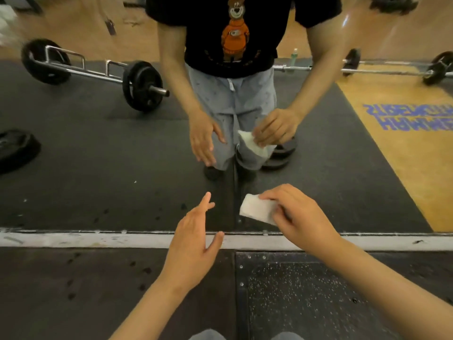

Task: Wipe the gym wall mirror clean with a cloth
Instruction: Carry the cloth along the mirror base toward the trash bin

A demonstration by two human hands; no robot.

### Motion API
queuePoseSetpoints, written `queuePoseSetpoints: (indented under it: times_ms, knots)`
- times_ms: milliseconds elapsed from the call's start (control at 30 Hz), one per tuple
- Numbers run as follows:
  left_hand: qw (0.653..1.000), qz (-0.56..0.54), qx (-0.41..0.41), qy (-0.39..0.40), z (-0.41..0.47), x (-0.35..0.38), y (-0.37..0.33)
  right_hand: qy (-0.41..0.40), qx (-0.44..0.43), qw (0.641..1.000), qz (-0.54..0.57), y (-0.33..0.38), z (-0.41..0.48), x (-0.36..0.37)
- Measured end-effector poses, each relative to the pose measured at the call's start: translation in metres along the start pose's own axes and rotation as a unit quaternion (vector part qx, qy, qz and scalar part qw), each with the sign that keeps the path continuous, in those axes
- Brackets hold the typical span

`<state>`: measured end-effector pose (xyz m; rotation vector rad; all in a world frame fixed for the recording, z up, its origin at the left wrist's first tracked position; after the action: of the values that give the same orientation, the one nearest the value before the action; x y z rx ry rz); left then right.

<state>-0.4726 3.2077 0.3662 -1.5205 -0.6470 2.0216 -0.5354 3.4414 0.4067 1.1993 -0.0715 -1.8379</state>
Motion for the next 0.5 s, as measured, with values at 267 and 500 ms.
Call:
queuePoseSetpoints:
  times_ms: [267,500]
  knots:
    - [0.996,-0.007,-0.085,0.008,-0.026,-0.126,-0.074,0.009,0.161,0.983,0.09,0.12,0.053,-0.069]
    - [0.988,0.024,-0.151,0.02,-0.092,-0.218,-0.098,0.081,0.223,0.967,0.093,0.198,0.023,-0.087]
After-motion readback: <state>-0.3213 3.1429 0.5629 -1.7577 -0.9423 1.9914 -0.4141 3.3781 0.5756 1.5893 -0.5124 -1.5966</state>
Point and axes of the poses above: each hand's wrist, its own z-axis towards the middle knuckle, its own x-axis out of the palm, y = z × x, the point moved 1 cm from there along z, towards the middle knuckle, and after that the axes turned 11 degrees about -y, right-handed, at the moved point
